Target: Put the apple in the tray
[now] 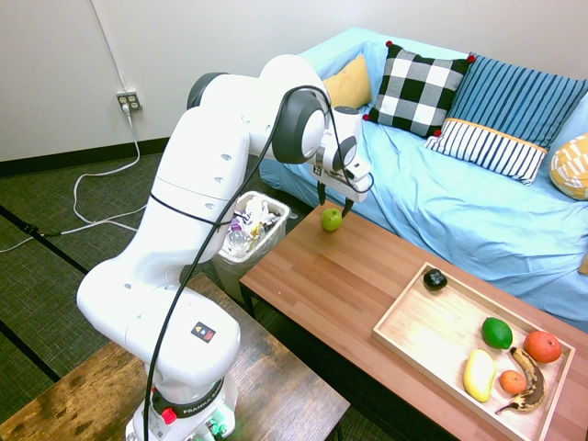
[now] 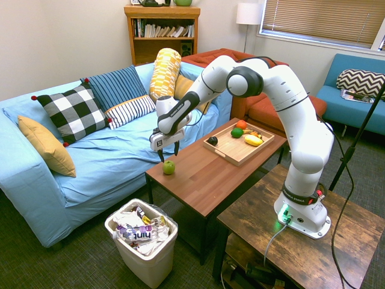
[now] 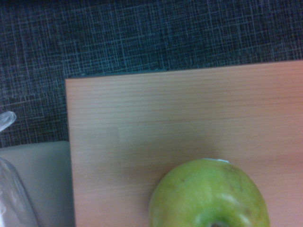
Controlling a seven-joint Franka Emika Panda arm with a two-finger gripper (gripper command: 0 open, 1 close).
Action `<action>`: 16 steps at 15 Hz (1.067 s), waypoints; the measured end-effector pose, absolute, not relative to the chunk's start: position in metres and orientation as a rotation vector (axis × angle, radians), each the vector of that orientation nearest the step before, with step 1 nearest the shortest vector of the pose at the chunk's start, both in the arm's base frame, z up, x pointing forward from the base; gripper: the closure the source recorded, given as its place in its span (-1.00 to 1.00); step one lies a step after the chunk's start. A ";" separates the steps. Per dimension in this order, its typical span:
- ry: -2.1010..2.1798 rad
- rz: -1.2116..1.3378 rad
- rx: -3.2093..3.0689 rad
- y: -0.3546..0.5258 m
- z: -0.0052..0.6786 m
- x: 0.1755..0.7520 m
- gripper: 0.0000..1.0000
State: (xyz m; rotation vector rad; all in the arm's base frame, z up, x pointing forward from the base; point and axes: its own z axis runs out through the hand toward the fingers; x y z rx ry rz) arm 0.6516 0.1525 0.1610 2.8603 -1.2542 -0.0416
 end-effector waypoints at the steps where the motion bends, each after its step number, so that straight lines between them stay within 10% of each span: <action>1: -1.261 -0.059 2.855 0.154 0.154 0.653 -1.00; 6: -1.273 -0.114 2.826 0.151 0.129 0.654 -1.00; 7: -1.276 -0.129 2.820 0.151 0.126 0.654 1.00; 16: -1.286 -0.189 2.807 0.153 0.117 0.655 1.00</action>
